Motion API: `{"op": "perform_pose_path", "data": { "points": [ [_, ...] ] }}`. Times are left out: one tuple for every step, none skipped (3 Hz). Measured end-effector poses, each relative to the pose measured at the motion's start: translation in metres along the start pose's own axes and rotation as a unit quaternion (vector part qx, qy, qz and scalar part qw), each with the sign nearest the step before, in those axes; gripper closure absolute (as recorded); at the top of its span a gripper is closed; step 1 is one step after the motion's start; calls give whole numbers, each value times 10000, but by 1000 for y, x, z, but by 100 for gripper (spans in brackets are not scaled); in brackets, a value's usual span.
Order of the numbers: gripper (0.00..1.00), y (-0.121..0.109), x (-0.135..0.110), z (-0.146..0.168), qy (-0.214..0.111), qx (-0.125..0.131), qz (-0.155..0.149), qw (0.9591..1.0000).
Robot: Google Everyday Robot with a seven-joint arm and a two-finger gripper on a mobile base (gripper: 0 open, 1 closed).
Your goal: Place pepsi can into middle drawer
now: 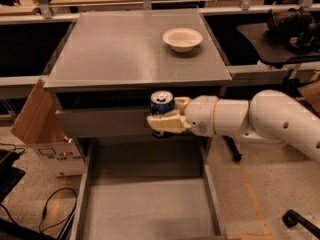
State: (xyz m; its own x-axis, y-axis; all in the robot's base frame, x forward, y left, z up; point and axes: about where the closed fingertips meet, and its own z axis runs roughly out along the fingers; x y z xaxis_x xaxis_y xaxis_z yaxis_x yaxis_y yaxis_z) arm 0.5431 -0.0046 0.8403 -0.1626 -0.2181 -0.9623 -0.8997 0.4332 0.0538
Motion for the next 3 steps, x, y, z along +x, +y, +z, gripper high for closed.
{"op": "perform_pose_path", "data": {
  "points": [
    [100, 13, 73, -2, 220, -58, 257, 9994],
    [100, 13, 73, -2, 220, -58, 256, 9994],
    [100, 18, 98, 23, 223, -152, 292, 9992]
  ]
}}
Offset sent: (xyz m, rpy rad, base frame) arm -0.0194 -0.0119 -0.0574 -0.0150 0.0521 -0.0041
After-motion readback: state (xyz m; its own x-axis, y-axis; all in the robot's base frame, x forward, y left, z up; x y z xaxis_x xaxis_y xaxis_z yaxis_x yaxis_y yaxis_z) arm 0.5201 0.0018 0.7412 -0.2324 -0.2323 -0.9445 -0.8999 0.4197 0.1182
